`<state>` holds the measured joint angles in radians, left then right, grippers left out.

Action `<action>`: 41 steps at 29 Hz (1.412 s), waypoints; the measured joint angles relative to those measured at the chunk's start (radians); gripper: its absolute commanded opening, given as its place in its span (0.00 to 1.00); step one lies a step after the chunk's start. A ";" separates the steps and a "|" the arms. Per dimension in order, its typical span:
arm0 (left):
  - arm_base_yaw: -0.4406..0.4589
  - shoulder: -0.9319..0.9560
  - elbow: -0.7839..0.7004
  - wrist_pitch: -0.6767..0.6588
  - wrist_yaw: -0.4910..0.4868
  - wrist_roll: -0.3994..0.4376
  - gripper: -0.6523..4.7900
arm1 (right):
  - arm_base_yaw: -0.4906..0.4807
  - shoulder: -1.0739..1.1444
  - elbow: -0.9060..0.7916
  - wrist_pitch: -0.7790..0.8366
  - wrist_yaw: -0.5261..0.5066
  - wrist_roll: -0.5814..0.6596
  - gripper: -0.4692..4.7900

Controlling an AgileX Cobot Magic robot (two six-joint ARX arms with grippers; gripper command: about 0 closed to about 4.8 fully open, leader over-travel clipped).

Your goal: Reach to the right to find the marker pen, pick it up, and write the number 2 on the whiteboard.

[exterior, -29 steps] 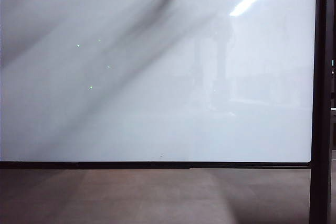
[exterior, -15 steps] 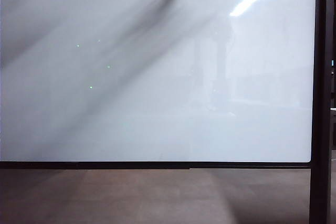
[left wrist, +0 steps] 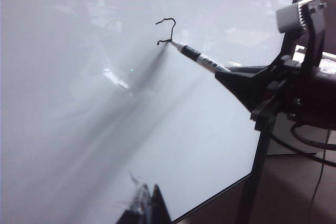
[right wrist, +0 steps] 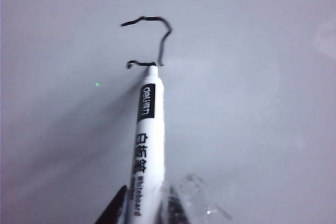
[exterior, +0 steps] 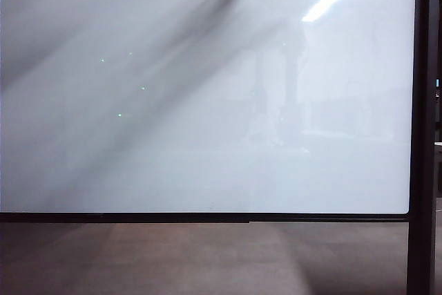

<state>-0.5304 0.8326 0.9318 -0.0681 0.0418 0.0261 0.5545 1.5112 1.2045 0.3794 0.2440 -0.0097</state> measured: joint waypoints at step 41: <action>0.000 0.000 0.000 -0.003 0.000 0.000 0.11 | -0.009 -0.009 0.000 -0.002 -0.131 -0.008 0.16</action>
<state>-0.5304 0.8326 0.9314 -0.0715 0.0422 0.0261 0.5453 1.5024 1.2045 0.3779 0.1131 -0.0181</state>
